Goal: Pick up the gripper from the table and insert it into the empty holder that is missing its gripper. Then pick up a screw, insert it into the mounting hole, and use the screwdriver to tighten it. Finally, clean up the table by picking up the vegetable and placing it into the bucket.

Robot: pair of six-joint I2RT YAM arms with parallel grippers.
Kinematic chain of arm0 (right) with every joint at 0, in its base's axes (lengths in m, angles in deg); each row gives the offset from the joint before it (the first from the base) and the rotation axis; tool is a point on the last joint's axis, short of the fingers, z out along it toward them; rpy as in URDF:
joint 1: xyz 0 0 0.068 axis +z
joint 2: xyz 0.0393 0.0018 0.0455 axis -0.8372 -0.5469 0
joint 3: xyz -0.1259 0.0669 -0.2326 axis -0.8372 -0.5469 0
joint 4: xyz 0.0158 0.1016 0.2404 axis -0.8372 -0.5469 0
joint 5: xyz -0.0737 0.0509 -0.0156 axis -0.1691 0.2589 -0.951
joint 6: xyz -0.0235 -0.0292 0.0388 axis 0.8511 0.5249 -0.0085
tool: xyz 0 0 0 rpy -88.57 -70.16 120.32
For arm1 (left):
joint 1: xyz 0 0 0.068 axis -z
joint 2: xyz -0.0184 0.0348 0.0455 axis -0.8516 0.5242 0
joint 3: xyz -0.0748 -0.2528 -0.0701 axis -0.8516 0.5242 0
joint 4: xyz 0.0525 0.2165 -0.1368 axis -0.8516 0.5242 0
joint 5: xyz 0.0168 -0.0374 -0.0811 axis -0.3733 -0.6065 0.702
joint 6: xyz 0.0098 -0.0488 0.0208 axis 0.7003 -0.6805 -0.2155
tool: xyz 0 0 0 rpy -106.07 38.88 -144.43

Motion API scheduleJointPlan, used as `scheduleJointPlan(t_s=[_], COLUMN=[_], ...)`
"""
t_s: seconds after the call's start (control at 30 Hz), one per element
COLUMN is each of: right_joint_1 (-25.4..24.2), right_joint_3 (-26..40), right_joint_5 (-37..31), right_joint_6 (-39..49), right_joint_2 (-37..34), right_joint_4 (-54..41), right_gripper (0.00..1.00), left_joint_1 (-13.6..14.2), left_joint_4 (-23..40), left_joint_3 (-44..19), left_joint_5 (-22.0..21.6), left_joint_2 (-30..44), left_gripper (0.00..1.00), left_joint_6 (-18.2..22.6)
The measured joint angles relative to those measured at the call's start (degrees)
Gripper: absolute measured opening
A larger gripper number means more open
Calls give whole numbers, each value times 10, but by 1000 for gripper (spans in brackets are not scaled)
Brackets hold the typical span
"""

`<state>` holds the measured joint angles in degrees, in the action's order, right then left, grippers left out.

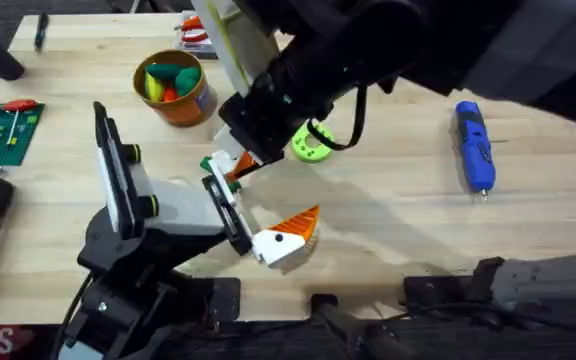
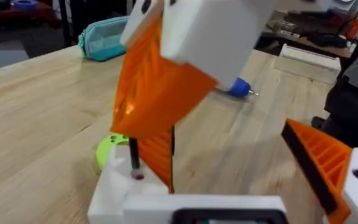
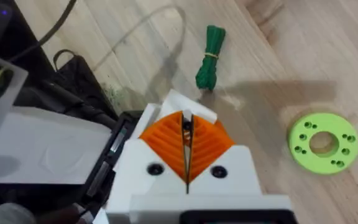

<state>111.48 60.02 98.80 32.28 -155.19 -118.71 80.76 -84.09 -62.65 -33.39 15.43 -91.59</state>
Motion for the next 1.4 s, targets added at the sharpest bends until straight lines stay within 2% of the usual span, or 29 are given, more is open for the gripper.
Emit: scheduleJointPlan(t_s=[1.4], right_joint_1=[0], right_joint_3=[4], right_joint_5=[13], right_joint_6=[0], right_joint_2=[-16], right_joint_4=[-10], right_gripper=[8], left_joint_1=[0], left_joint_4=[0], left_joint_3=[0], left_joint_5=[0], left_joint_2=[0], left_gripper=[988], left_joint_6=[-9])
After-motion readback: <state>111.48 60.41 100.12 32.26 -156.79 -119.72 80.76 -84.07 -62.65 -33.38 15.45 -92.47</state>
